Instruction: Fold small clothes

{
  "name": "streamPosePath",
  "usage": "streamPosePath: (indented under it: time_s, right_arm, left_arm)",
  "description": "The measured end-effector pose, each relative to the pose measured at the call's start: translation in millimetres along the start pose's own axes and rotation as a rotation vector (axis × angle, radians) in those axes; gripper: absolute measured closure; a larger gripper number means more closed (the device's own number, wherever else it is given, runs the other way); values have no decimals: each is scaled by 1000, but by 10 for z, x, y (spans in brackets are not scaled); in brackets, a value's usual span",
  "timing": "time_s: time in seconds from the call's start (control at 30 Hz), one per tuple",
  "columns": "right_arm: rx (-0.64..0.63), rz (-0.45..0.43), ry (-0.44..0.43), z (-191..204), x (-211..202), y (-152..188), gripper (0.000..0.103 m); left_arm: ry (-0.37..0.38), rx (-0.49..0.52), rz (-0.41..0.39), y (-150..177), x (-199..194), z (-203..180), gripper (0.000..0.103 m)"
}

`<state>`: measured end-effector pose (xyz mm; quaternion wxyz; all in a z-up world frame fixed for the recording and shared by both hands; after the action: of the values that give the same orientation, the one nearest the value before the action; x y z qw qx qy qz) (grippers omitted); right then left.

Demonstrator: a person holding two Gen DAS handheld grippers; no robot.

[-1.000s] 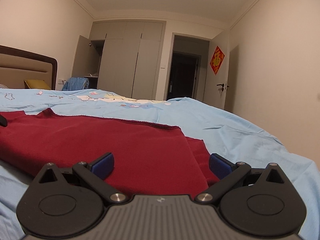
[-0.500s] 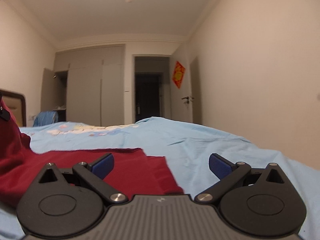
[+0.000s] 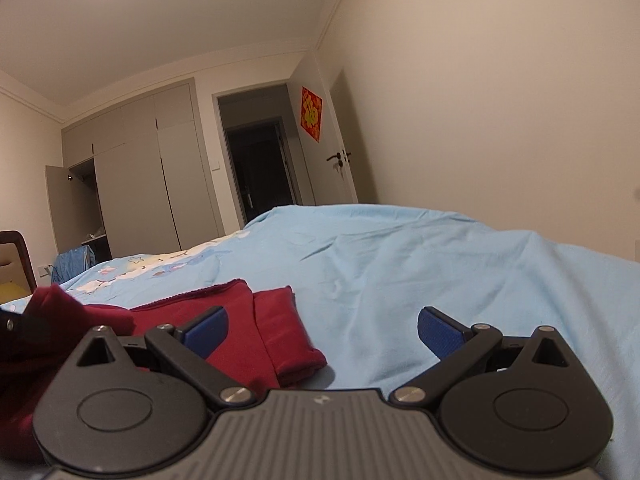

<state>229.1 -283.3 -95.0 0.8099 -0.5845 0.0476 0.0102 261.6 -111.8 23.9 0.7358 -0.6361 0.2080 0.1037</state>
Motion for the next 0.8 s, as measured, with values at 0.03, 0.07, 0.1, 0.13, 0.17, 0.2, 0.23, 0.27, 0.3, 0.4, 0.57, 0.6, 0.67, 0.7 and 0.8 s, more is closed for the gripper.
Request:
streamPosePath:
  time_s: [0.03,0.07,0.1,0.13,0.17,0.2,0.23,0.27,0.3,0.4,0.57,0.6,0.67,0.7,0.8]
  right_arm:
    - [7,7,1,-12,24,5,0]
    - [12,13,2,-26,27,13,0]
    - [16,17,3,-34,44,19,0]
    - [19,21,3,-38,59,25,0]
    - [21,24,2,-35,61,31,0]
    - [22,25,2,-38,64,37,0]
    - [22,27,1,-39,62,42,0]
    - [23,29,0,-37,55,43,0]
    - [24,31,0,-33,40,44,0]
    - [28,42,1,-34,49,55,0]
    - [31,58,-2,-31,53,69,0]
    - [31,60,-2,-28,53,72,0]
    - [29,68,-4,-20,39,77,0]
    - [29,73,-6,-18,47,80,0]
    - [30,92,-15,-14,59,82,0]
  left_arm:
    - [9,-8,1,13,-10,8,80]
    - [20,-18,1,11,-15,37,77]
    - [32,-27,2,23,-33,53,75]
    - [41,-37,2,27,-47,63,71]
    - [48,-49,-1,26,-66,81,66]
    - [55,-61,-7,20,-100,99,62]
    - [61,-75,-15,15,-145,108,52]
    - [66,-88,-24,7,-185,120,43]
    - [71,-97,-34,2,-227,125,40]
    - [74,-84,-77,-18,-374,125,29]
    - [-83,-43,-177,-30,-530,165,11]
    - [-119,-27,-189,-29,-534,173,10]
    - [-176,24,-197,5,-502,160,9]
    - [-199,61,-196,29,-486,140,9]
    - [-230,167,-198,129,-483,69,9]
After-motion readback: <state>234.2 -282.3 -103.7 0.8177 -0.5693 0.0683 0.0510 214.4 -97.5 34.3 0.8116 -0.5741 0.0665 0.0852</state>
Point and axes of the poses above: each gripper's, at about its wrist camera, not at the fingertips, and x roughly the way its jaws point, z to its left, y to its underside, the point moved 2 cm from there along x, roughly the way its jaws point, and after that the axes turned 11 degrees about -y, right-handed, at the moved point
